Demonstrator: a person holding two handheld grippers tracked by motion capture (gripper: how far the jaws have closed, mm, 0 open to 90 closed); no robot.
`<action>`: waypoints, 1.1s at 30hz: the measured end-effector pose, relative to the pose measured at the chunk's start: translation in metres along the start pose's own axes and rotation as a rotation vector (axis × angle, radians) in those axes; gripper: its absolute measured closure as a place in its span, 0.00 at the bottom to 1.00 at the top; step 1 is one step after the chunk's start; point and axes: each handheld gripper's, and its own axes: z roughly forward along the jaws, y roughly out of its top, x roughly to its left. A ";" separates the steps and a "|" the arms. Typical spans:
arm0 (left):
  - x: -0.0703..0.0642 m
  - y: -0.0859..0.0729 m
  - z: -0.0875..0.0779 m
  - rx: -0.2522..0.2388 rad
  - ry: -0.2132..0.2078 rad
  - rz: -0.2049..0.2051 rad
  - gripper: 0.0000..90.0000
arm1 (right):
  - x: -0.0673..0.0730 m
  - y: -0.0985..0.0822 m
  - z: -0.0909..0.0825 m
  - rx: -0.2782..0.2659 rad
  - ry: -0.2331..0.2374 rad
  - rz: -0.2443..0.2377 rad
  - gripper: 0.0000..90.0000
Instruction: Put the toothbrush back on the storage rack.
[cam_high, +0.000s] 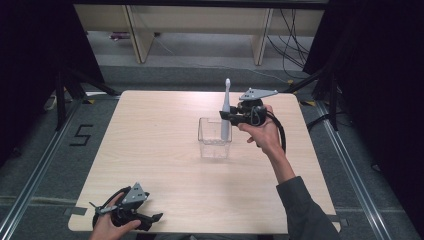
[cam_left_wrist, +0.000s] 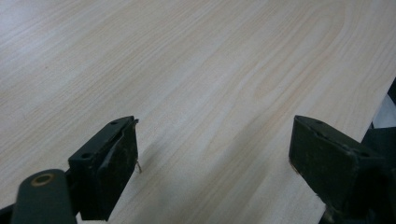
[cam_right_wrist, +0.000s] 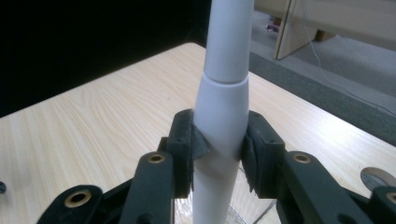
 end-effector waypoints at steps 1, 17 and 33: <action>0.000 0.000 0.000 -0.001 0.001 -0.002 0.17 | -0.001 -0.002 0.003 0.017 -0.006 -0.009 0.75; 0.000 0.000 -0.001 0.000 0.003 -0.001 0.17 | -0.005 -0.023 0.035 0.137 -0.033 -0.019 0.75; 0.000 -0.001 -0.001 0.000 0.004 -0.005 0.17 | -0.003 -0.038 0.057 0.253 -0.040 0.000 0.75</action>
